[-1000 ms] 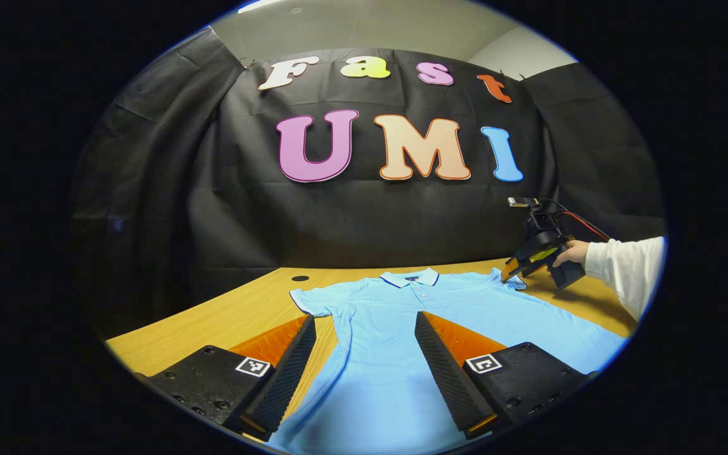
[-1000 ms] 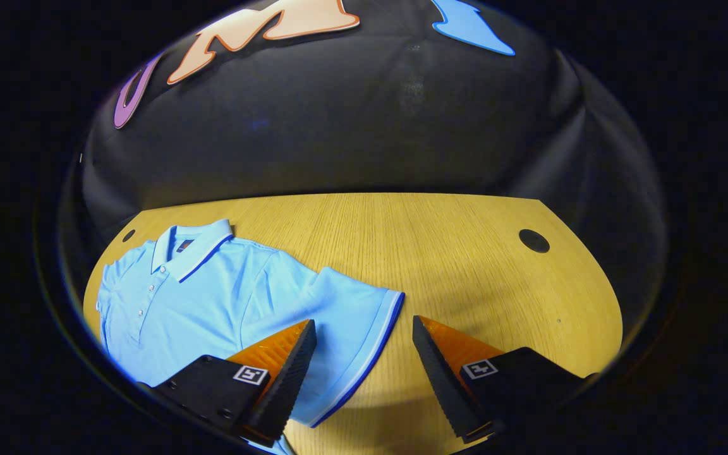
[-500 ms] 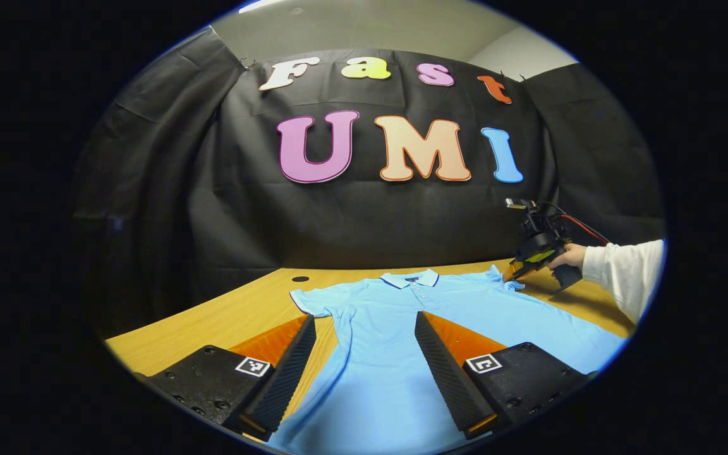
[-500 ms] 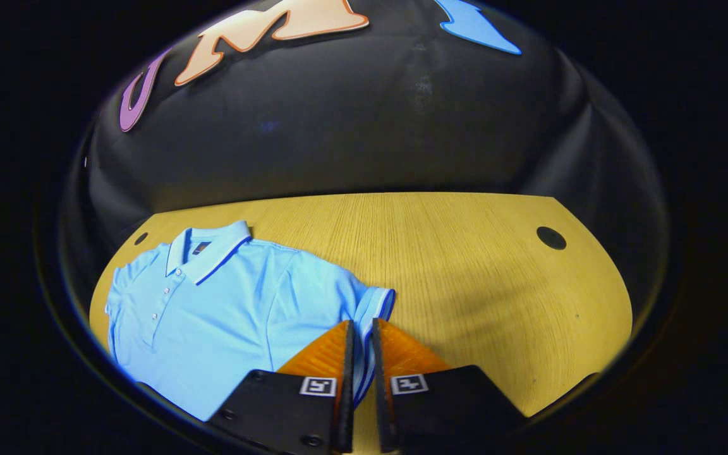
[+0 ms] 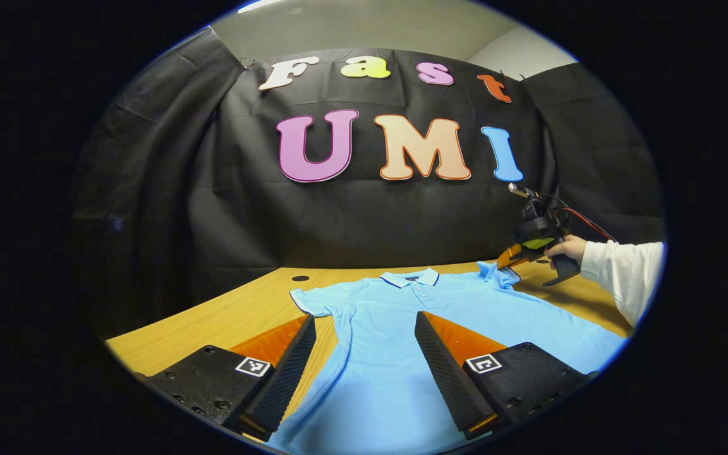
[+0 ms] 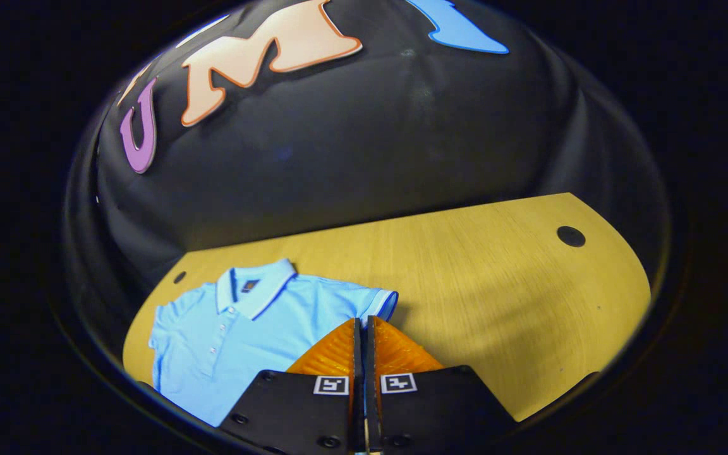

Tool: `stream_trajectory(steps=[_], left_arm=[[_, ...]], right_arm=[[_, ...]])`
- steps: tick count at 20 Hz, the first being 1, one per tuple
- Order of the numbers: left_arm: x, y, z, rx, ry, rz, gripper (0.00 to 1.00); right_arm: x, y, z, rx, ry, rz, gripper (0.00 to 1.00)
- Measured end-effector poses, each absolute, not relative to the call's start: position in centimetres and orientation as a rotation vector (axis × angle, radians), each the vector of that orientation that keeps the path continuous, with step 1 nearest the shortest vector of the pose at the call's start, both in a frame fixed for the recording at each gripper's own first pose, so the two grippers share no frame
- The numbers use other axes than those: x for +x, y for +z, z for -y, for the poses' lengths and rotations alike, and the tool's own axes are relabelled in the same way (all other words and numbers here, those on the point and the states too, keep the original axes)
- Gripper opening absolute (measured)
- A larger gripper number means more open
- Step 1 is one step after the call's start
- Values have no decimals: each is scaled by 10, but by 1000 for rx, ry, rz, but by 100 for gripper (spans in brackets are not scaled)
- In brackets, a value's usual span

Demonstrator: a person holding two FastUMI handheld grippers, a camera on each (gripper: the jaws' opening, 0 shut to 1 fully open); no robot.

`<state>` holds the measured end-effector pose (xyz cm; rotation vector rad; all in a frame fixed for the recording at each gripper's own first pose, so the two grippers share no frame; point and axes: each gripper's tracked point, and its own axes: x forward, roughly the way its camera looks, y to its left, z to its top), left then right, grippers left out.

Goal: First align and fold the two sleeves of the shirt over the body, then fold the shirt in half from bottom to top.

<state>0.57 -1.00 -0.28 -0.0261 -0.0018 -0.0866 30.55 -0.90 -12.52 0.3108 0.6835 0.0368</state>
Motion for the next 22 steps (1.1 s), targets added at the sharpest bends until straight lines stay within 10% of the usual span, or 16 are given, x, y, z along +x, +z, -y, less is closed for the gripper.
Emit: stream_trajectory(steps=[11, 13, 18, 22], left_arm=[[6, -3, 9, -29, -85, 7, 96], [7, -4, 9, -28, -85, 4, 96], [6, -3, 8, -30, -85, 8, 96], [8, -5, 8, -30, -83, -1, 96]], right_arm=[[291, -136, -105, 676, 289, -749, 6], [288, -135, -115, 667, 323, -741, 17], [267, -128, -119, 509, 383, -728, 95], [239, -102, -119, 438, 420, -670, 97]])
